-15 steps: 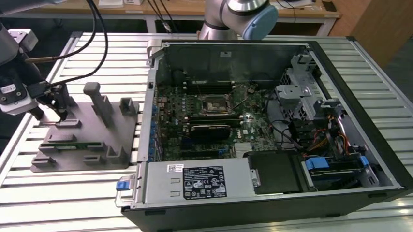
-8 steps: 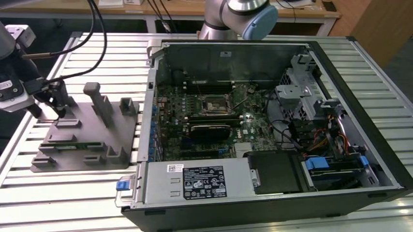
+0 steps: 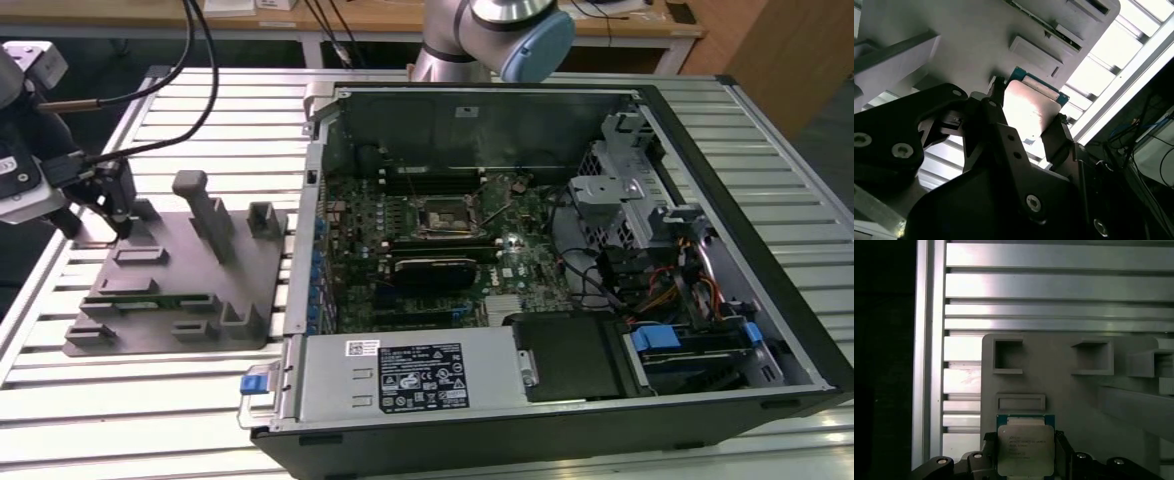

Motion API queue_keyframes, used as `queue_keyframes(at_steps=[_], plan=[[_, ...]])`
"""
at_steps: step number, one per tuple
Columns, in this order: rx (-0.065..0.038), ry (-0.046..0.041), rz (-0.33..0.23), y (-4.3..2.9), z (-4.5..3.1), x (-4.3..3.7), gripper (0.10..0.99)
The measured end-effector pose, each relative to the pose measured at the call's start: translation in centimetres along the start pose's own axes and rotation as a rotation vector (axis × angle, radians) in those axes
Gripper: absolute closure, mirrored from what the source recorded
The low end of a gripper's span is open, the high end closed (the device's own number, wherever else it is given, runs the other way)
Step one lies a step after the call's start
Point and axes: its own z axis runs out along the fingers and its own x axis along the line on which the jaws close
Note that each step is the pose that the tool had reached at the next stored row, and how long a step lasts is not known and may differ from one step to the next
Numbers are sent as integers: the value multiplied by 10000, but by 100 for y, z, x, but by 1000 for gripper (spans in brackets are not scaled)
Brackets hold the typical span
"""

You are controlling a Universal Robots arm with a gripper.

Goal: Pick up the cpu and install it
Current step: 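Pick up the cpu and move it towards the insertion slot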

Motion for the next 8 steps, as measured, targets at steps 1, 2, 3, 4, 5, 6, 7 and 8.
queue_keyframes(at_steps=[1,2,3,4,5,6,7,8], plan=[[0,0,0,1,-13,0,541],[0,0,0,1,-26,-1,541],[0,0,0,2,-38,0,541],[0,0,0,2,-50,-1,541],[0,1,0,3,-63,-1,541],[0,1,0,3,-74,-1,541],[0,0,0,4,-86,-2,541],[0,0,0,4,-97,-2,541]])
